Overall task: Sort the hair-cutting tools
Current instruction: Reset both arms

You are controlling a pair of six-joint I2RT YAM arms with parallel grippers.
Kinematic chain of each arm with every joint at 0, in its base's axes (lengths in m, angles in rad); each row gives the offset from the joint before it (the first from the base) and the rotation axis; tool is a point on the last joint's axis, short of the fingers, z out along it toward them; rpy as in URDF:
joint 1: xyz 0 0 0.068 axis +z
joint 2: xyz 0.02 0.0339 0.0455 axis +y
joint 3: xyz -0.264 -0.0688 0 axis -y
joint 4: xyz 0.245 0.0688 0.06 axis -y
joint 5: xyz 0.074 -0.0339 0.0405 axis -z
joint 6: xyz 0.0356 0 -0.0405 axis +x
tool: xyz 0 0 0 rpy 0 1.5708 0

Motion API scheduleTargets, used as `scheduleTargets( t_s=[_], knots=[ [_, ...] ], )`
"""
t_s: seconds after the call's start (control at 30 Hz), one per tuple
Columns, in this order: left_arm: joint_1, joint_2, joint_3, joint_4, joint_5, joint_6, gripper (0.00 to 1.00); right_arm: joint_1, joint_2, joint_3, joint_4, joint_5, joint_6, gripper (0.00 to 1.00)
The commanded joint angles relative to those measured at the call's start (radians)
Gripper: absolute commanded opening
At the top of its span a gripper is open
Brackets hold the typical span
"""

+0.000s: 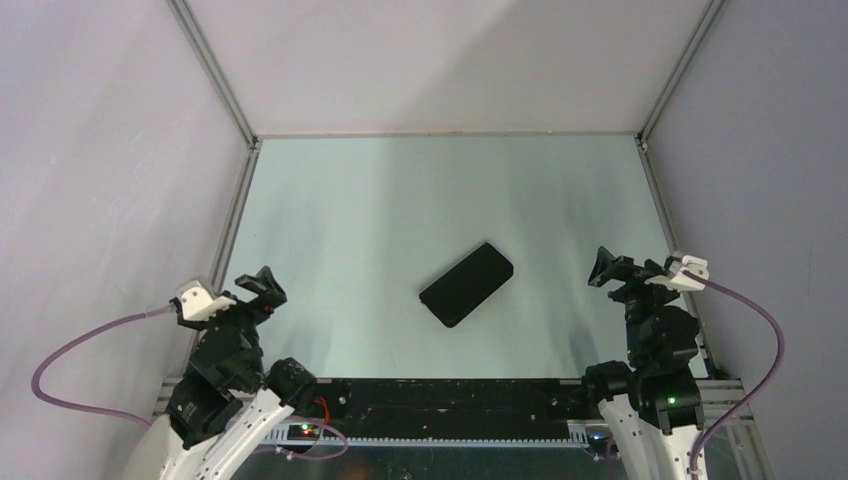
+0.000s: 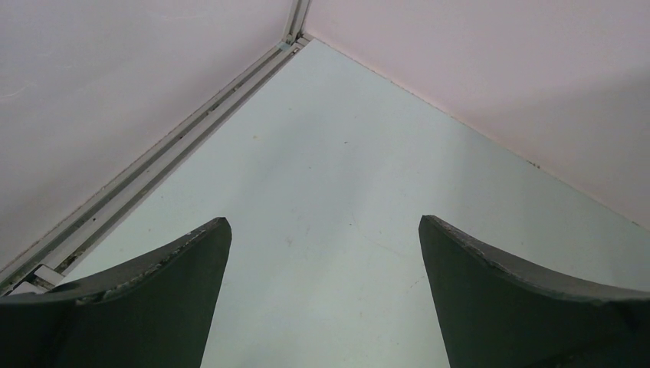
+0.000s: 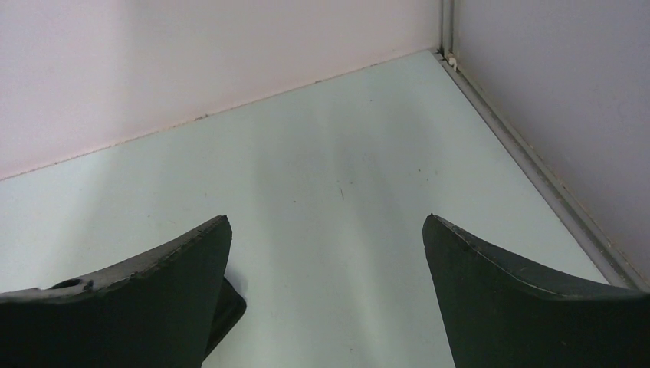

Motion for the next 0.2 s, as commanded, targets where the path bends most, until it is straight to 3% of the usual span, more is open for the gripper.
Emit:
scheduleTargets(
  t_s=[0.0, 0.17],
  knots=[
    [0.007, -0.097, 0.004, 0.053, -0.026, 0.010, 1.00, 0.025, 0.013, 0.007, 0.055, 0.026, -0.037, 0.99],
    [0.019, -0.104, -0.002, 0.062, -0.025, 0.021, 1.00, 0.032, 0.015, 0.004, 0.047, 0.047, -0.042, 0.99]
  ],
)
